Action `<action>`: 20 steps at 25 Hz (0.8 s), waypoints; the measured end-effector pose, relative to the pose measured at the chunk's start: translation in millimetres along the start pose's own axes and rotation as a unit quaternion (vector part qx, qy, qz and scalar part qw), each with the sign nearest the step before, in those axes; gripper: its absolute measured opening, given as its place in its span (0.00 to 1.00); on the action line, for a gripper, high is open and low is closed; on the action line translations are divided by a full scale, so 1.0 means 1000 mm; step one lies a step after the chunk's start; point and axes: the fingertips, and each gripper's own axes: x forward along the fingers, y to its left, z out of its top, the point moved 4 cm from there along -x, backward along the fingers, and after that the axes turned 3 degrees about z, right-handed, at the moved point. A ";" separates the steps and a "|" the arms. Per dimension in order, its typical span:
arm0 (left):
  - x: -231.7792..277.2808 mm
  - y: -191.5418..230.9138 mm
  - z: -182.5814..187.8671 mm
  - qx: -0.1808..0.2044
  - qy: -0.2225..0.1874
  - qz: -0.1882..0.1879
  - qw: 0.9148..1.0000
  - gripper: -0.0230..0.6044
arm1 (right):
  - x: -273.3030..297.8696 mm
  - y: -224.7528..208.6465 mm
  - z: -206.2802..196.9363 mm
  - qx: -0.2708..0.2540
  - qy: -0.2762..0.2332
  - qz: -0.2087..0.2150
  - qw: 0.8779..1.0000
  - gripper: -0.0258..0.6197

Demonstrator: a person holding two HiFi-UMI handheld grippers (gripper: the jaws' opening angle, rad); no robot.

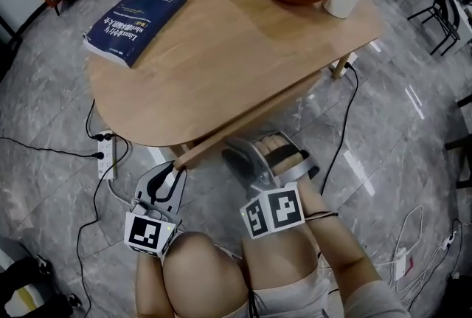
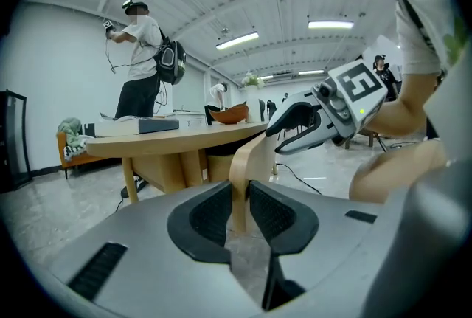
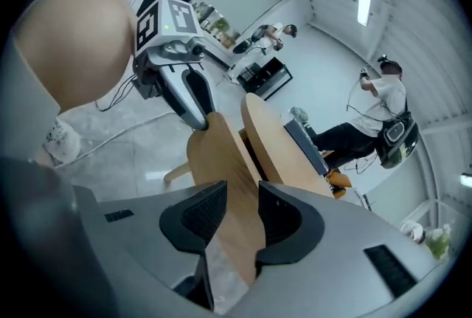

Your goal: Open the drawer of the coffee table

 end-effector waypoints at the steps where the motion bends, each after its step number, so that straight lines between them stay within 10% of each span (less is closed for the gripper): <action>1: 0.000 -0.001 0.001 -0.002 0.001 -0.002 1.000 0.16 | -0.002 -0.002 0.000 -0.013 0.001 0.002 1.000 0.23; 9: -0.006 -0.009 0.001 0.002 0.000 -0.023 1.000 0.16 | 0.001 -0.011 -0.003 -0.095 0.022 0.049 0.994 0.23; 20: -0.004 -0.008 0.001 0.038 0.021 -0.061 0.997 0.15 | 0.009 -0.016 -0.011 -0.083 0.019 0.168 0.982 0.24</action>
